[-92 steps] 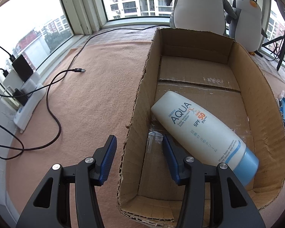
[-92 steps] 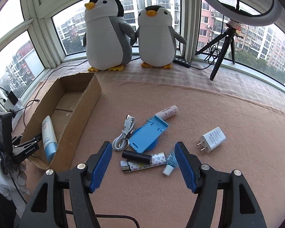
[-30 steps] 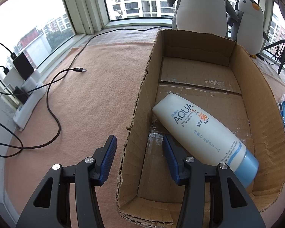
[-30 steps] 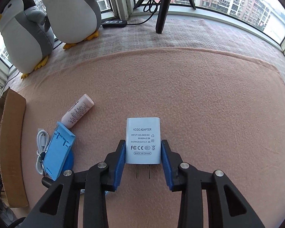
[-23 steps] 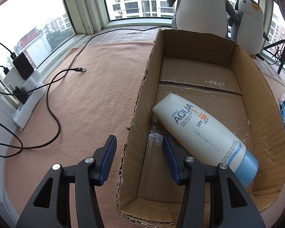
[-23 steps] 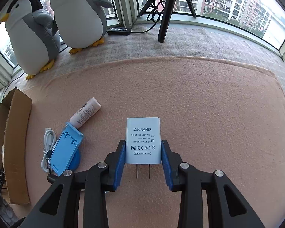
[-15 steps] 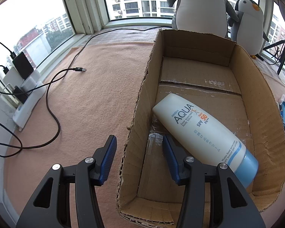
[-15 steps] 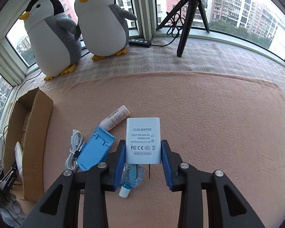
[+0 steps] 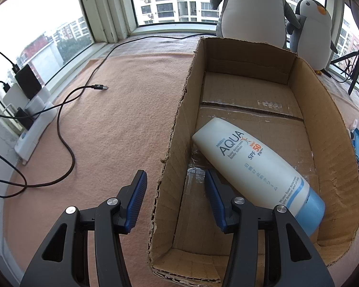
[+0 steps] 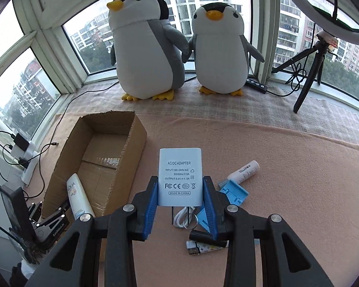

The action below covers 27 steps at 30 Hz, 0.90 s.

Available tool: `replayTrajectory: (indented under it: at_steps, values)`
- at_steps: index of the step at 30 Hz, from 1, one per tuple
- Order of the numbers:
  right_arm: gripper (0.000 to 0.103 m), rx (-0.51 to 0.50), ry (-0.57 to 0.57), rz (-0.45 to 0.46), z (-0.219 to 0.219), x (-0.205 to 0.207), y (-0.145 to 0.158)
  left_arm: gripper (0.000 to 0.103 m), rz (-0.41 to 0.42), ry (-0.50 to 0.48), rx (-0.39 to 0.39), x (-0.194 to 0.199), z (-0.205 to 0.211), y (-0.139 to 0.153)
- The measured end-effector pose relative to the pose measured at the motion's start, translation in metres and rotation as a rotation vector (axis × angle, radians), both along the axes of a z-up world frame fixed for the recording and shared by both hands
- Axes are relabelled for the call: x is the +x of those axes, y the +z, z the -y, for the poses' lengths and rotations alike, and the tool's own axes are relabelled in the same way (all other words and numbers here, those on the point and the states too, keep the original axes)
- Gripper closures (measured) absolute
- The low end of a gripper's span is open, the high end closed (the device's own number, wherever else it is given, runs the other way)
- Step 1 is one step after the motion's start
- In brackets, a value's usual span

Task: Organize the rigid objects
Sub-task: 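Carry the AC adapter into the box beside the sunscreen and release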

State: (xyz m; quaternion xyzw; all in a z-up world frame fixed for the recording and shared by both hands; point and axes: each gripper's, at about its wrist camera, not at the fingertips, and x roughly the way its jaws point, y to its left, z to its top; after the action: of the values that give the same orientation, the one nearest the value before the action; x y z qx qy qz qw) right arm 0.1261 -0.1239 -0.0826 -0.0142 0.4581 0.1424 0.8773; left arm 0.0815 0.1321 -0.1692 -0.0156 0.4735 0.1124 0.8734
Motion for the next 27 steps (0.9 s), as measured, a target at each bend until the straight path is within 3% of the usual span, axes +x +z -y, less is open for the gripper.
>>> replayTrajectory:
  at_steps: [13,27]
  values:
    - [0.071,-0.022,0.142,-0.016,-0.081,-0.002,-0.015,0.054,0.001,-0.001,-0.002,0.000,0.000,0.000]
    - [0.071,-0.062,0.218,-0.042,-0.125,-0.005,-0.040,0.054,0.003,0.001,-0.002,0.001,-0.001,0.000]
